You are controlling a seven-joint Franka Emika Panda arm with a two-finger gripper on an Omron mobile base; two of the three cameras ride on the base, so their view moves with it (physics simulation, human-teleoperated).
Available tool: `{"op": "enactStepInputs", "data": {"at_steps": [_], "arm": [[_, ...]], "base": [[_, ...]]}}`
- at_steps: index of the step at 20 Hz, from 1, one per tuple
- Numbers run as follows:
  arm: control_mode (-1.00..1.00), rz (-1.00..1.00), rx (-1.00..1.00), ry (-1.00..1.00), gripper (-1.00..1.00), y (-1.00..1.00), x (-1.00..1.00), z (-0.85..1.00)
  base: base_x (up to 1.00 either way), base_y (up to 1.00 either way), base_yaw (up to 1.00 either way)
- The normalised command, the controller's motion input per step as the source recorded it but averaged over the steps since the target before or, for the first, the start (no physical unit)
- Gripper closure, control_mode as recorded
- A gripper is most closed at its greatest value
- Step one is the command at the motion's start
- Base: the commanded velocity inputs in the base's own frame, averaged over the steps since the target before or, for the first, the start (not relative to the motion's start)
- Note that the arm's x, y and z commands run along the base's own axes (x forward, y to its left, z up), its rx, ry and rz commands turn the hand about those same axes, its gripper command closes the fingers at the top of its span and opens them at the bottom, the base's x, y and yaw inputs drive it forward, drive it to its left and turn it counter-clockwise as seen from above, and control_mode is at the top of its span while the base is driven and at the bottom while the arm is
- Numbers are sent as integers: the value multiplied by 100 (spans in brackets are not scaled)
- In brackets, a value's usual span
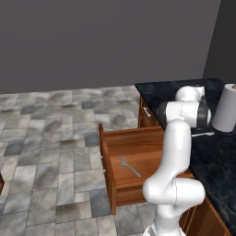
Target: Organize the utensils by type. Pick up the wooden spoons from the counter and place them in the open cabinet. Then pick up the metallic utensils from the counter and place them in the open drawer.
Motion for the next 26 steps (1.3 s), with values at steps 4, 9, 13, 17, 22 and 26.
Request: {"op": "enactStepInputs", "data": {"at_steps": [4,9,13,17,22,26], "arm": [[-100,24,0,0,-100,-46,-16,-5],[-100,7,0,1,-100,-34,-9,0],[-100,0,0,-1,-100,-28,-17,-1],[-100,0,0,-6,-100,8,-20,-4],[-100,0,0,0,-100,12,0,-5],[-100,0,1,2,-100,4,-7,-2]], "base": [[0,0,0],[0,0,0],[0,0,0],[0,0,0],[0,0,0],[0,0,0]]}}
